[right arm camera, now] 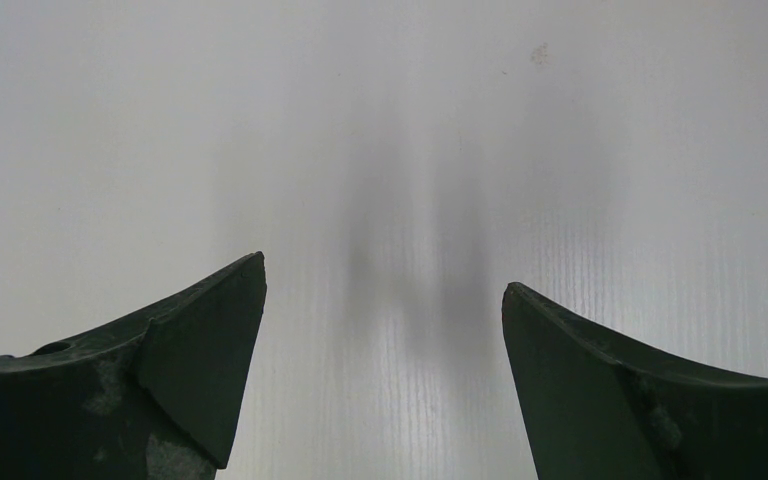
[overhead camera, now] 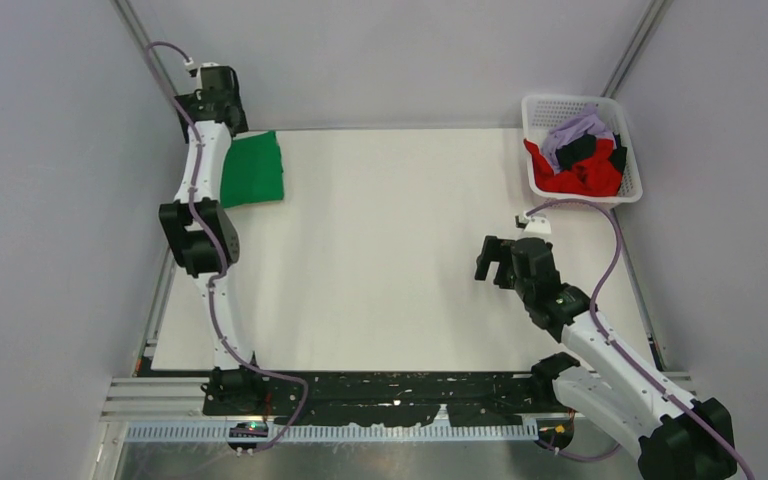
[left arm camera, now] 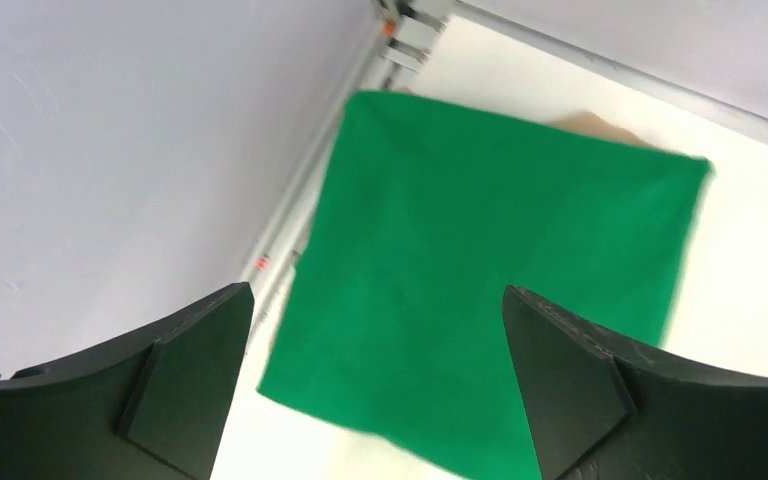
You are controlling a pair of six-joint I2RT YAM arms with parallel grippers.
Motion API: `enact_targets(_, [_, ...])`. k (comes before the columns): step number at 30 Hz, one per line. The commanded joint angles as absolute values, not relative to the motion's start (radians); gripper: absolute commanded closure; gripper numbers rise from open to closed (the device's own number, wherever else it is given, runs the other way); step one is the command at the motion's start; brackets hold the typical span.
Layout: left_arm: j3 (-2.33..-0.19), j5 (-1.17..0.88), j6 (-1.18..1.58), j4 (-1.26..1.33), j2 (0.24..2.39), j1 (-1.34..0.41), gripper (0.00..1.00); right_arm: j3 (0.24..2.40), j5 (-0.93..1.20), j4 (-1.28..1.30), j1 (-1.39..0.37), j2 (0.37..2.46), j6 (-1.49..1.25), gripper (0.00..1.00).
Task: Fold and stack the t-shirts
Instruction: Reset both arms
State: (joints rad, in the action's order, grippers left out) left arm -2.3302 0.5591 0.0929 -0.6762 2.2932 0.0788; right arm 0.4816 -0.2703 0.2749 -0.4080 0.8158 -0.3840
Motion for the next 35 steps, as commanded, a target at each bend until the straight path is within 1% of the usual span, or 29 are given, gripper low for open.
enact_targets(1, [-2.144, 0.318, 0.267, -0.648, 2.041, 0.078, 0.0, 0.507, -0.306, 0.24, -0.403, 0.795, -0.401, 0.05])
enact_targets(5, [-1.86, 0.145, 0.391, -0.562, 1.803, 0.051, 0.0, 0.511, -0.333, 0.202, -0.404, 0.813, -0.422, 0.05])
enact_targets(6, [-1.772, 0.091, 0.409, -0.503, 1.744, 0.037, 0.01, 0.513, -0.334, 0.193, -0.402, 0.822, -0.431, 0.04])
enact_targets(9, [-1.451, 0.042, 0.437, -0.334, 1.542, -0.053, 0.0, 0.523, -0.329, 0.182, -0.401, 0.837, -0.428, 0.04])
enact_targets(13, [-1.064, 0.055, 0.438, -0.171, 1.316, -0.184, 0.0, 0.518, -0.337, 0.176, -0.396, 0.838, -0.414, 0.04])
enact_targets(19, [-0.713, 0.181, 0.455, -0.209, 1.046, -0.352, 0.0, 0.481, -0.351, 0.158, -0.393, 0.795, -0.411, 0.05])
enact_targets(22, [-0.621, 0.214, 0.488, -0.198, 0.929, -0.394, 0.0, 0.459, -0.37, 0.163, -0.393, 0.768, -0.421, 0.05])
enact_targets(25, [-0.602, 0.194, 0.485, -0.175, 0.856, -0.396, 0.0, 0.43, -0.384, 0.135, -0.392, 0.741, -0.438, 0.05])
enact_targets(35, [-0.552, 0.236, 0.483, -0.159, 0.769, -0.396, 0.0, 0.421, -0.415, 0.115, -0.394, 0.738, -0.431, 0.05])
